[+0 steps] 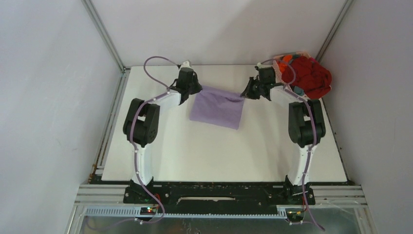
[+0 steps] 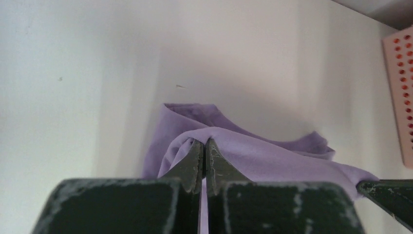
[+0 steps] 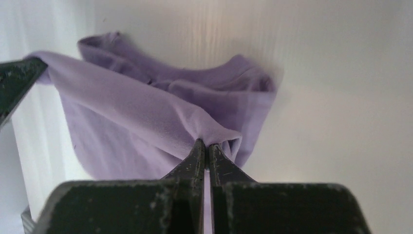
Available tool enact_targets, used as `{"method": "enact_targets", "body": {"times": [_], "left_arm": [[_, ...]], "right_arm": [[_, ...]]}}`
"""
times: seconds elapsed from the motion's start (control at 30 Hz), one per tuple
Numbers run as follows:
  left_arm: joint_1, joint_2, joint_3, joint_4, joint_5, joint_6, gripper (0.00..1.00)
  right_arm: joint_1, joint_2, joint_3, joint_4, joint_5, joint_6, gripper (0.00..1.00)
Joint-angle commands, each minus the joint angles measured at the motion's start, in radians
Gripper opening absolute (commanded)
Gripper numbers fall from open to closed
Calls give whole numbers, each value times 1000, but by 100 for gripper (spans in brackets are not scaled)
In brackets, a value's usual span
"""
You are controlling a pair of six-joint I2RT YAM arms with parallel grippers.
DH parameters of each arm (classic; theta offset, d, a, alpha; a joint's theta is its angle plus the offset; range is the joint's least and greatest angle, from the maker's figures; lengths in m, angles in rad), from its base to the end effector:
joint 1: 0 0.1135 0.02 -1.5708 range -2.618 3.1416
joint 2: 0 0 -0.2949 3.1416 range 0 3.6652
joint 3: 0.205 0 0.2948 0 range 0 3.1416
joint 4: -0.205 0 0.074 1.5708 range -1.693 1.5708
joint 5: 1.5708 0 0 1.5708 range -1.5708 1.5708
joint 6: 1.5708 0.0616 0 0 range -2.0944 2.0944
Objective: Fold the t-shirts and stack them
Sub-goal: Fold the T-shirt at the center of the board, then smooth out the T-shirt at the center of the board.
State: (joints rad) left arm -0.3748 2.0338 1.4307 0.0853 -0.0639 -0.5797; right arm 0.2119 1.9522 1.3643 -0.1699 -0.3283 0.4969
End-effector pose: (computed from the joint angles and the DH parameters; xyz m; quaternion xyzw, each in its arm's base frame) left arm 0.5050 -0.1945 0.1960 -0.1043 0.8580 -0.2062 0.4588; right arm 0.4840 0.1244 0.1861 0.0647 0.9062 0.2761 0.3138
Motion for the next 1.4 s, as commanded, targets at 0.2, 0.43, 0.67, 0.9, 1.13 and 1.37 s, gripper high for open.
{"method": "enact_targets", "body": {"times": [0.2,0.43,0.67,0.9,1.13,1.37], "left_arm": [[47,152,324,-151,78,17,79],[34,21,217,-145,179,-8,100],[13,68,179,-75,348,-75,100],[20,322,451,-139,305,-149,100],[25,500,710,-416,262,-210,100],[27,262,264,-319,309,-225,100]], "right_arm": [[-36,167,260,-56,35,4,69],[-11,31,147,-15,14,25,100],[35,-5,-25,215,-177,127,100],[9,198,152,291,-247,208,100],[-1,408,307,126,-160,300,100],[7,310,112,180,-203,309,100]]}}
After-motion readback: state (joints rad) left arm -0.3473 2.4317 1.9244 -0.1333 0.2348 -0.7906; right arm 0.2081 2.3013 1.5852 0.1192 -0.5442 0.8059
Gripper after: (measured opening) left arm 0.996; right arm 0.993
